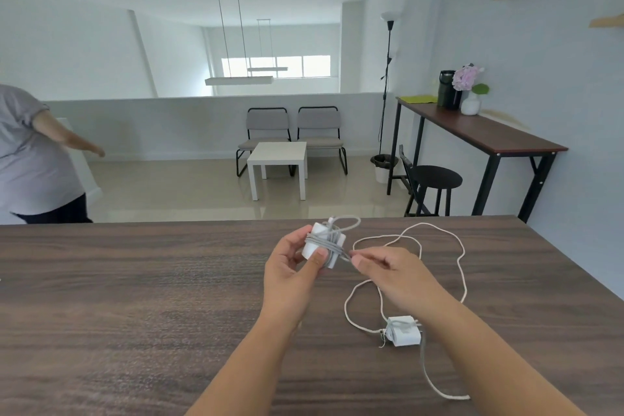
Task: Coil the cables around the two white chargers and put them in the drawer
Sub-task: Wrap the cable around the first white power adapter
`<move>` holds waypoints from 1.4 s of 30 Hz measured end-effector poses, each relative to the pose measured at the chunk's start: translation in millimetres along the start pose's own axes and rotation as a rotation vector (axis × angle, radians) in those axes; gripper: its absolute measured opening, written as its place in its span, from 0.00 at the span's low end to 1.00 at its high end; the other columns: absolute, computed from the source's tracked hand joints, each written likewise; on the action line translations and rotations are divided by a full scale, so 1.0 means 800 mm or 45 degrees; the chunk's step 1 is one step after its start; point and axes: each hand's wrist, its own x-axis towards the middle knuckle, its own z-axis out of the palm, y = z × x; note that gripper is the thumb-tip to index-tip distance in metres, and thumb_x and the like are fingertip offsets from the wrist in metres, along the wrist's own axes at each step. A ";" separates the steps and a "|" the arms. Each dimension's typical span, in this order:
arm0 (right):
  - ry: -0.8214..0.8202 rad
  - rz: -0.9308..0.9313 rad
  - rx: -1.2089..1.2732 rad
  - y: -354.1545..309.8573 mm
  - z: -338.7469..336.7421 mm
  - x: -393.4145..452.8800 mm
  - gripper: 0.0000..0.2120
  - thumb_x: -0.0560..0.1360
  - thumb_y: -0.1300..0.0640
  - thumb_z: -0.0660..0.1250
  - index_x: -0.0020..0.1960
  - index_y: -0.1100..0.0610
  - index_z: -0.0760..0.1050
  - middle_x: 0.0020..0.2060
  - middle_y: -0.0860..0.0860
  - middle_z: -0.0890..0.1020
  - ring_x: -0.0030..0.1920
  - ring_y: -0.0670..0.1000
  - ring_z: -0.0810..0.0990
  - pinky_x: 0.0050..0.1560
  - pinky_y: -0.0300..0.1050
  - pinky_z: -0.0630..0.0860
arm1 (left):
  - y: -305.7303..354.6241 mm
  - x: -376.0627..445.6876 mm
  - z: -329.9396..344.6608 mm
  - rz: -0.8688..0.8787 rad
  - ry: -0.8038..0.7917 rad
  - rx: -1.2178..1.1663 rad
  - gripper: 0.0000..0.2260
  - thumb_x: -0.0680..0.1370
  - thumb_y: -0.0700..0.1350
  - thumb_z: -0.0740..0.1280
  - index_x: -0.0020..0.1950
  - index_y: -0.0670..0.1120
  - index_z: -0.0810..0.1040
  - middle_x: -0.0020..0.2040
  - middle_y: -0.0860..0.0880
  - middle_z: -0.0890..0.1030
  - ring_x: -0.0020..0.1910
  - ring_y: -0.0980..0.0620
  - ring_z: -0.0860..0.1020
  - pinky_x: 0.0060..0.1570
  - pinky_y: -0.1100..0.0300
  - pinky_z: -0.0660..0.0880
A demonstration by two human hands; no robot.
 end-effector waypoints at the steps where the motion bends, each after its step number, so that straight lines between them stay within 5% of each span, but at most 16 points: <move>1: -0.009 0.003 -0.046 0.003 0.000 -0.002 0.09 0.74 0.46 0.68 0.54 0.40 0.80 0.43 0.33 0.80 0.48 0.37 0.78 0.53 0.35 0.72 | 0.001 0.003 -0.003 0.010 0.023 0.017 0.17 0.73 0.36 0.73 0.60 0.48 0.79 0.55 0.46 0.84 0.56 0.43 0.81 0.43 0.60 0.80; 10: 0.208 -0.216 -0.485 0.018 -0.012 0.007 0.05 0.76 0.50 0.65 0.44 0.44 0.78 0.38 0.39 0.79 0.41 0.40 0.75 0.44 0.42 0.73 | 0.014 0.007 -0.007 -0.026 0.006 -0.069 0.13 0.77 0.35 0.67 0.59 0.47 0.78 0.54 0.48 0.84 0.49 0.53 0.83 0.45 0.60 0.81; 14: 0.112 -0.403 -0.360 0.025 -0.019 0.006 0.09 0.77 0.55 0.65 0.40 0.50 0.80 0.39 0.41 0.75 0.44 0.40 0.73 0.45 0.37 0.68 | 0.018 0.011 -0.015 -0.031 0.042 -0.081 0.12 0.78 0.35 0.66 0.60 0.47 0.78 0.55 0.49 0.84 0.51 0.53 0.83 0.45 0.60 0.81; 20: 0.121 -0.140 -0.071 0.037 -0.023 -0.006 0.14 0.80 0.54 0.61 0.37 0.48 0.79 0.32 0.50 0.79 0.33 0.51 0.73 0.34 0.37 0.67 | 0.023 0.021 -0.028 0.002 0.090 0.009 0.13 0.77 0.36 0.68 0.60 0.47 0.79 0.52 0.50 0.85 0.51 0.51 0.83 0.45 0.59 0.80; 24: 0.215 -0.104 0.000 0.037 -0.024 -0.005 0.07 0.78 0.53 0.65 0.45 0.47 0.81 0.33 0.39 0.81 0.35 0.41 0.76 0.38 0.30 0.70 | 0.023 0.020 -0.024 0.009 0.061 0.058 0.15 0.75 0.35 0.70 0.61 0.46 0.79 0.53 0.46 0.84 0.53 0.47 0.82 0.43 0.62 0.80; 29: 0.201 -0.220 -0.145 0.033 -0.033 -0.010 0.06 0.73 0.51 0.71 0.37 0.46 0.79 0.25 0.43 0.73 0.28 0.43 0.68 0.32 0.35 0.64 | 0.026 0.023 -0.027 0.070 0.055 0.159 0.15 0.75 0.36 0.72 0.59 0.50 0.80 0.53 0.43 0.83 0.53 0.44 0.81 0.42 0.60 0.80; 32: 0.178 -0.345 -0.392 0.029 -0.034 -0.008 0.09 0.76 0.53 0.67 0.37 0.46 0.77 0.32 0.44 0.78 0.36 0.43 0.73 0.39 0.39 0.68 | 0.028 0.023 -0.029 0.145 0.044 0.380 0.15 0.74 0.40 0.73 0.58 0.55 0.80 0.53 0.49 0.83 0.51 0.47 0.82 0.47 0.54 0.82; 34: 0.077 -0.404 -0.407 0.019 -0.032 -0.007 0.09 0.77 0.53 0.65 0.39 0.52 0.78 0.35 0.46 0.79 0.40 0.44 0.75 0.41 0.37 0.67 | 0.028 0.019 -0.027 0.206 0.009 0.617 0.16 0.74 0.42 0.73 0.58 0.58 0.80 0.53 0.55 0.81 0.48 0.51 0.82 0.48 0.59 0.81; 37: -0.180 -0.386 -0.533 -0.009 -0.029 -0.011 0.11 0.79 0.52 0.61 0.40 0.51 0.77 0.32 0.43 0.77 0.36 0.38 0.74 0.37 0.31 0.66 | 0.022 0.012 -0.022 0.431 -0.095 1.005 0.18 0.73 0.42 0.72 0.62 0.56 0.77 0.55 0.64 0.78 0.54 0.55 0.78 0.54 0.55 0.78; 42: -0.304 -0.369 -0.677 -0.051 -0.050 -0.005 0.08 0.76 0.49 0.66 0.45 0.51 0.80 0.39 0.44 0.82 0.40 0.41 0.77 0.43 0.36 0.72 | 0.012 0.008 -0.019 0.834 -0.267 1.403 0.18 0.71 0.40 0.73 0.61 0.49 0.78 0.61 0.55 0.80 0.53 0.51 0.76 0.57 0.59 0.72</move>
